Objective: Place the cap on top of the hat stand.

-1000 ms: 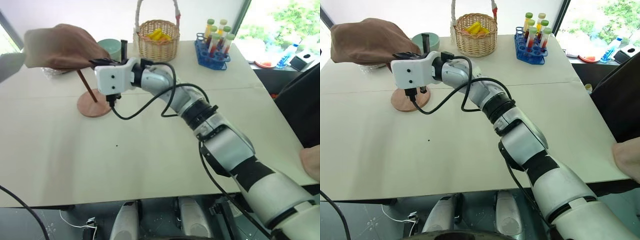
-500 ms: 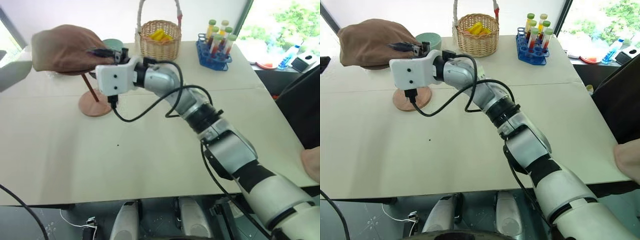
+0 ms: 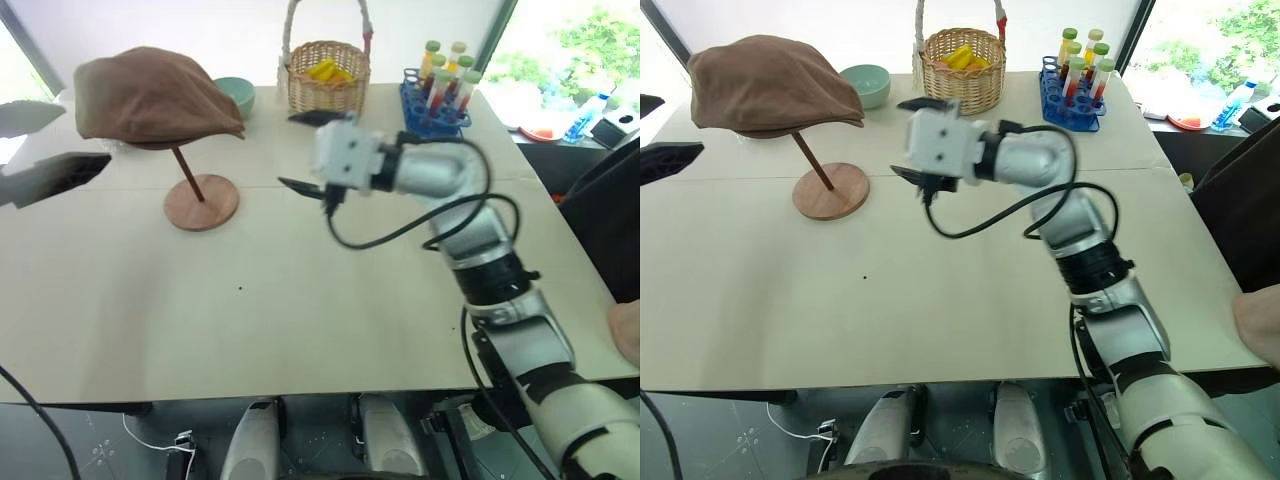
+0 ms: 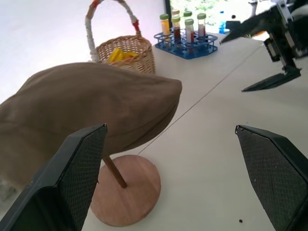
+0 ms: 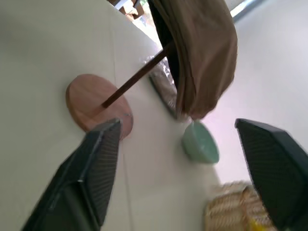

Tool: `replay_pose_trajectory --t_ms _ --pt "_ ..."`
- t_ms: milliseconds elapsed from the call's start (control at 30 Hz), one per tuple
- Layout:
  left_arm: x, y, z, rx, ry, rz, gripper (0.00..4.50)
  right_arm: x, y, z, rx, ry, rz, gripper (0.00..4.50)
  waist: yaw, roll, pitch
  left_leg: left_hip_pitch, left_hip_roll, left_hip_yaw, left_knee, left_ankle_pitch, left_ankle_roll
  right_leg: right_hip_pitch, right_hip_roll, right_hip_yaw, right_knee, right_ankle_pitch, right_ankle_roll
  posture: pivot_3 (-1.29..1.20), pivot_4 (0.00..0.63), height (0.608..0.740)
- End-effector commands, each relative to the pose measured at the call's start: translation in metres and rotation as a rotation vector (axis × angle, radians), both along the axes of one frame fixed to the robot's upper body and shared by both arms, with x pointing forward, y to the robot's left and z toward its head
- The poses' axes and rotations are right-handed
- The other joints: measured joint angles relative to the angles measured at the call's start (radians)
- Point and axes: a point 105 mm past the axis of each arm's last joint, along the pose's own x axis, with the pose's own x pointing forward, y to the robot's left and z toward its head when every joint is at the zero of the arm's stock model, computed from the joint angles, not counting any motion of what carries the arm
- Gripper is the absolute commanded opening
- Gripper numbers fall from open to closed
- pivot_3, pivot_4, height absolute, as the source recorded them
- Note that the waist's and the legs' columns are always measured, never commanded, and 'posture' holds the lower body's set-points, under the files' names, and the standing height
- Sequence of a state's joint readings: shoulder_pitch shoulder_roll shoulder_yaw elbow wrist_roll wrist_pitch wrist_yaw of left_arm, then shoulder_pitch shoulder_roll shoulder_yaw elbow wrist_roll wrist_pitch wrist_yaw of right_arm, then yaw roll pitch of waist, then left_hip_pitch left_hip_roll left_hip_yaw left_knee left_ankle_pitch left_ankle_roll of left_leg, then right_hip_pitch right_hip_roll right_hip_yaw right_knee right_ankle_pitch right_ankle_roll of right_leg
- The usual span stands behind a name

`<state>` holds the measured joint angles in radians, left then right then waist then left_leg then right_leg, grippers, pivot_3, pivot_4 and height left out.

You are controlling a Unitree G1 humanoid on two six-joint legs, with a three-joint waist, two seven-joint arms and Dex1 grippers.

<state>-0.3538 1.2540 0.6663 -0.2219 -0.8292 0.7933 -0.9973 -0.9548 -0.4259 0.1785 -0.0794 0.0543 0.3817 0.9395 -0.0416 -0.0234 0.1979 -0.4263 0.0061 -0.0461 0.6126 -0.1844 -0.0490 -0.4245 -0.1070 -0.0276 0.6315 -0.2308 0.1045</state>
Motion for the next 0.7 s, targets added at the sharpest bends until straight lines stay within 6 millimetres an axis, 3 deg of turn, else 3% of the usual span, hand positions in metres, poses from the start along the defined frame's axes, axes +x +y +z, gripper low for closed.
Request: replay_pose_trajectory --t_ms 33,200,367,700 --pt "0.003 -0.018 0.009 0.205 -0.109 -0.009 4.5 -0.033 -0.028 0.031 0.081 0.266 0.091 4.42 0.005 0.0 0.0 0.0 0.001 0.0 0.0 0.0 0.0 0.0 0.001 0.0 -0.001 0.0 0.0 0.0 0.15 0.74" --pt "0.019 -0.039 -0.007 0.471 -0.187 -0.002 4.5 -0.055 -0.061 0.051 0.123 0.477 0.124 4.42 0.006 0.001 0.0 0.0 0.005 0.003 0.0 0.0 0.0 -0.001 0.004 0.0 -0.002 0.0 -0.004 0.0 0.15 0.74" --pt "0.043 -0.06 -0.021 0.706 -0.319 0.051 4.5 -0.055 -0.07 0.067 0.211 0.515 0.085 4.42 0.001 0.001 0.001 0.0 0.009 0.008 0.0 0.0 0.0 -0.003 0.005 0.002 -0.002 0.001 -0.007 0.0 0.15 0.74" --pt "0.08 -0.09 -0.033 0.924 -0.53 0.183 4.5 -0.047 -0.078 0.058 0.222 0.499 -0.007 4.42 0.015 0.0 0.001 -0.001 0.008 0.011 0.001 -0.001 0.001 -0.004 0.006 0.006 -0.002 0.003 -0.003 0.0 0.15 0.74"
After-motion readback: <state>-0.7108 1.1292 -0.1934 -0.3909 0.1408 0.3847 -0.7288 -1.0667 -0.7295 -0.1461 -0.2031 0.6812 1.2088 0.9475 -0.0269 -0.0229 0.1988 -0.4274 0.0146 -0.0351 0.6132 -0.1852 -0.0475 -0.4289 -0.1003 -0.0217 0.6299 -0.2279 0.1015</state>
